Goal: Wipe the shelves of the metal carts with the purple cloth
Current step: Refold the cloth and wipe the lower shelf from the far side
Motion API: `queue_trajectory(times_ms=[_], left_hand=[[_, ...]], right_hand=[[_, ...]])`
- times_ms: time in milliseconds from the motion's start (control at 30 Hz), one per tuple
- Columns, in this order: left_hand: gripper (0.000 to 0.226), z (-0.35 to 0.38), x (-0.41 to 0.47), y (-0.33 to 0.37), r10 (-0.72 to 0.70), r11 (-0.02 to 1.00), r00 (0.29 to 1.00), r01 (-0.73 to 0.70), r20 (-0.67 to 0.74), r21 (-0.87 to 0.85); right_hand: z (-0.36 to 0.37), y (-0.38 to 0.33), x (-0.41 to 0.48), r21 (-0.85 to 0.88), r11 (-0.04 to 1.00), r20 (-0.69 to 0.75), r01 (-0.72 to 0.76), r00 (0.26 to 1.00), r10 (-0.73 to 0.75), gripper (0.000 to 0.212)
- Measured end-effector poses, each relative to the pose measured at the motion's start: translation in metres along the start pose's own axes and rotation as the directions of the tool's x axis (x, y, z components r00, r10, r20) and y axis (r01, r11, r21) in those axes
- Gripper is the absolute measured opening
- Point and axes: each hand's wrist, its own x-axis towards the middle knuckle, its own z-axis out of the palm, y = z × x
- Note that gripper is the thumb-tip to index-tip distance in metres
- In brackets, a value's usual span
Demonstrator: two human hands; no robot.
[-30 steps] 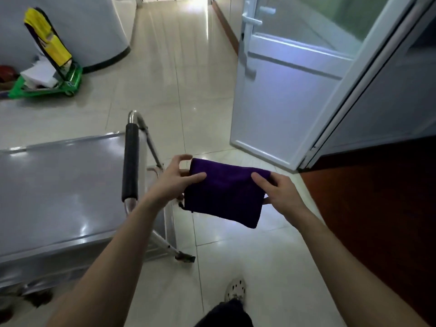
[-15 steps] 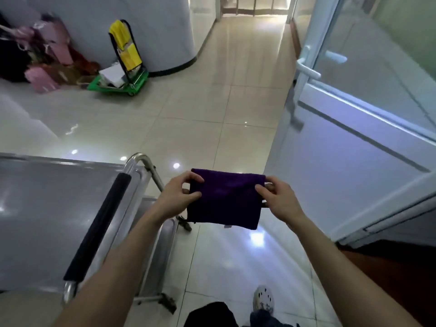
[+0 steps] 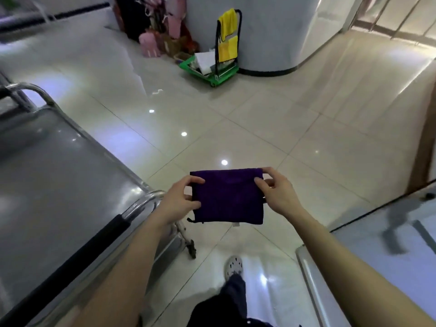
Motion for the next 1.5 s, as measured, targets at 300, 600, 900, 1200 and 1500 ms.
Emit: queue_trajectory(times_ms=[300,600,900,1200,1500], left_hand=[[0.058,-0.027,0.160,0.052,-0.035,0.997,0.977,0.018,-0.212,-0.079],[0.061,-0.078,0.245,0.046,-0.306,0.936,0.752,0.127,-0.584,-0.327],[0.066,-0.065,0.231,0.008,-0.572,0.803,0.331,0.040,-0.750,-0.595],[0.067,-0.081,0.260,-0.038,-0.732,0.662,0.109,-0.120,-0.672,-0.740],[0.047,-0.073,0.317,-0.050,-0.864,0.503,-0.152,-0.276,-0.479,-0.819]], right_hand=[[-0.033,-0.062,0.217,-0.054,0.998,0.195,0.044,0.980,-0.033,0.043],[0.067,-0.124,0.434,-0.089,0.969,0.612,0.229,0.781,-0.128,0.044],[0.217,-0.183,0.493,-0.053,0.862,0.911,0.504,0.379,-0.165,0.044],[0.338,-0.194,0.510,0.037,0.671,0.992,0.741,0.056,-0.116,0.021],[0.435,-0.187,0.535,0.271,0.429,0.925,0.862,-0.357,0.131,0.060]])
